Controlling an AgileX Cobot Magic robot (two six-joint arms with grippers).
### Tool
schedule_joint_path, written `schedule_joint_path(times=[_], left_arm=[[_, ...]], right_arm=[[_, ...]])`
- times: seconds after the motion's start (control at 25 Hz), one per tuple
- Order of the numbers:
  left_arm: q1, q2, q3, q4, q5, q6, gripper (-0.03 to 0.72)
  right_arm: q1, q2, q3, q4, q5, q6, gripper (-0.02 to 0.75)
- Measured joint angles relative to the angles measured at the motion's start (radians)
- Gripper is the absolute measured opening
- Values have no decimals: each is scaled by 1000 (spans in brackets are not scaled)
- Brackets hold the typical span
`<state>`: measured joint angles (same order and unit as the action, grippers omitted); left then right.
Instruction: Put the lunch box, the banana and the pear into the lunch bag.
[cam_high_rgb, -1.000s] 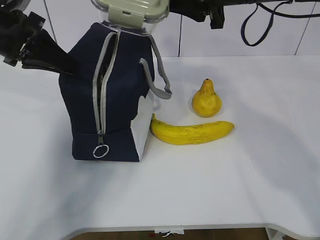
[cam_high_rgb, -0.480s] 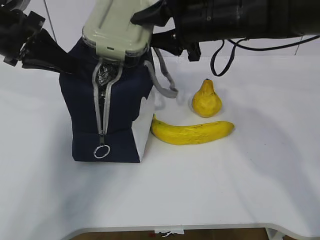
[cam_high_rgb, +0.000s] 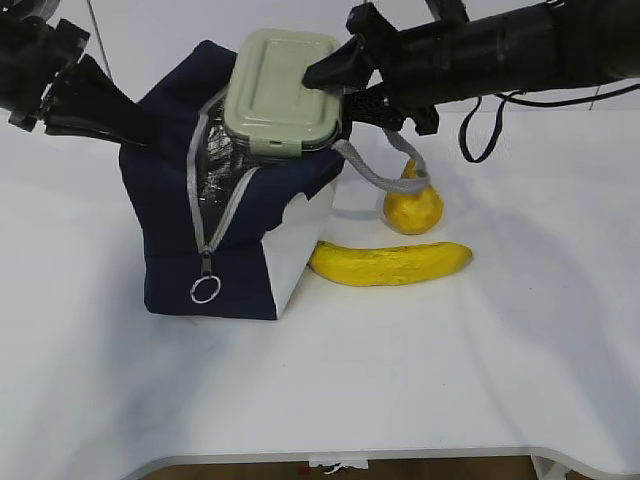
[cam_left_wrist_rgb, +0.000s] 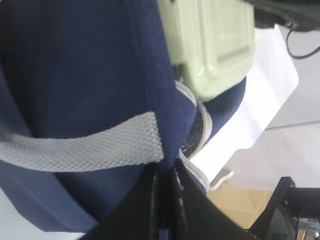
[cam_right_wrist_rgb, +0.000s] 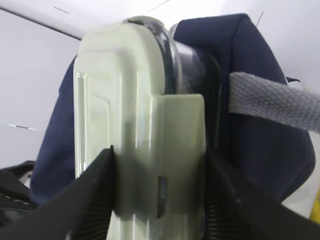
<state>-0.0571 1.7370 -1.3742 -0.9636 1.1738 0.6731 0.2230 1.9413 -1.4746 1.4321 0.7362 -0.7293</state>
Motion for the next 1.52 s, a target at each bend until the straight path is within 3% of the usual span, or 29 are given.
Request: schedule_joint_path(times=[0.32, 0.72, 0.92, 1.24, 1.52], left_arm=[[0, 0, 0, -47, -9, 0, -5], [0, 0, 0, -48, -18, 0, -5], [0, 0, 0, 2, -12, 0, -5], [0, 0, -2, 176, -6, 0, -5], [0, 0, -2, 191, 16, 2, -5]], right_arm=[[76, 24, 0, -22, -37, -8, 369], [145, 145, -70, 54, -47, -8, 369], [154, 226, -145, 59, -49, -6, 369], [156, 308, -181, 84, -63, 8, 369], [156, 356, -189, 104, -85, 8, 369]])
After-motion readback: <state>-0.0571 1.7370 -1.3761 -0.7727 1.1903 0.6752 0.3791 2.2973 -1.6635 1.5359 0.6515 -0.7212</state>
